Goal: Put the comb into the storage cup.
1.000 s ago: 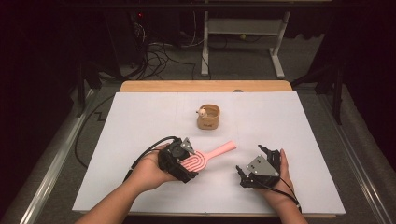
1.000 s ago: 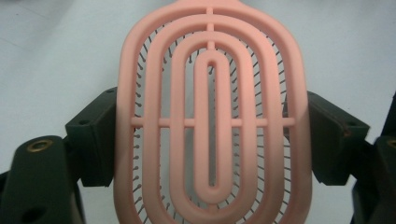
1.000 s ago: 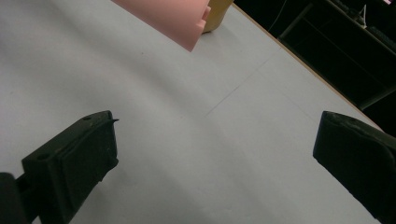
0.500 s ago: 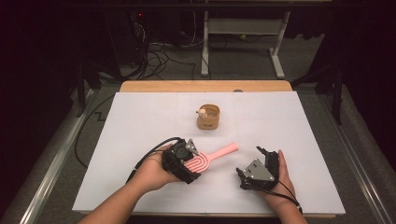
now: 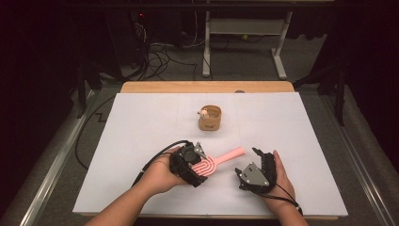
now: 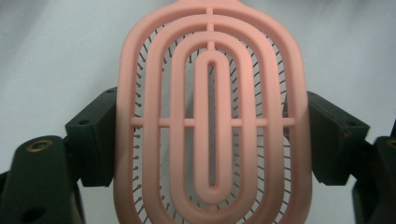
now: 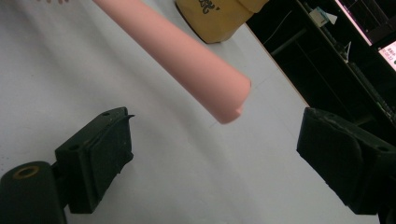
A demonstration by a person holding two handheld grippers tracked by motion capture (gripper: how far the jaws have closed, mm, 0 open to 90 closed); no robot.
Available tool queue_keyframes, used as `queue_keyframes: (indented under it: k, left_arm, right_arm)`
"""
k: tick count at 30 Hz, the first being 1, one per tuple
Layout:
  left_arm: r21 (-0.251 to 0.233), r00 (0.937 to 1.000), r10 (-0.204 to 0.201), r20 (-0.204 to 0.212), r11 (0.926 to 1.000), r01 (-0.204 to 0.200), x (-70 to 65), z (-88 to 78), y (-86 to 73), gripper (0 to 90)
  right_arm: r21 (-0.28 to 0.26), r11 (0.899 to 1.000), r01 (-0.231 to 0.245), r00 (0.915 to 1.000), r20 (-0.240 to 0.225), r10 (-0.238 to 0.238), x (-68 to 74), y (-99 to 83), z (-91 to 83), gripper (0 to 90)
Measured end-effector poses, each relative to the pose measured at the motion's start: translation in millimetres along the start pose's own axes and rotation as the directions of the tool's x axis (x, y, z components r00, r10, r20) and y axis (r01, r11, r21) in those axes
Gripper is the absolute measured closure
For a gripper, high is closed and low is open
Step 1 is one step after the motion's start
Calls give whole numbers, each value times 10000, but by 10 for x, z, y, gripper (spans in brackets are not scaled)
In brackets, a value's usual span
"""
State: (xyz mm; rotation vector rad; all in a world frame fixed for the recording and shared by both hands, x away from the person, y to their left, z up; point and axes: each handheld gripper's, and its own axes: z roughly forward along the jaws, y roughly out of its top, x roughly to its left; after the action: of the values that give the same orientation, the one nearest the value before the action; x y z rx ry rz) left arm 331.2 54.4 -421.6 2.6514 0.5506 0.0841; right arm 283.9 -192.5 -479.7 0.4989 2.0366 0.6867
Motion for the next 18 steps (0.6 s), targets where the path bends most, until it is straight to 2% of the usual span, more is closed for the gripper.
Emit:
queue_keyframes:
  k: [12, 14, 18]
  left_arm:
    - [35, 9999, 151, 40, 9999, -151, -45, 63, 77, 198]
    - [26, 9999, 147, 40, 9999, -147, -48, 62, 86, 198]
    - [26, 9998, 213, 48, 9998, -213, -56, 66, 109, 198]
  right_arm:
    - [-210, 9985, 498, 9987, 115, -495, 27, 126, 7, 146]
    - [-179, 9968, 773, 9970, 111, -771, 25, 162, 8, 163]
    - [-224, 9949, 982, 9952, 56, -981, 54, 228, 16, 187]
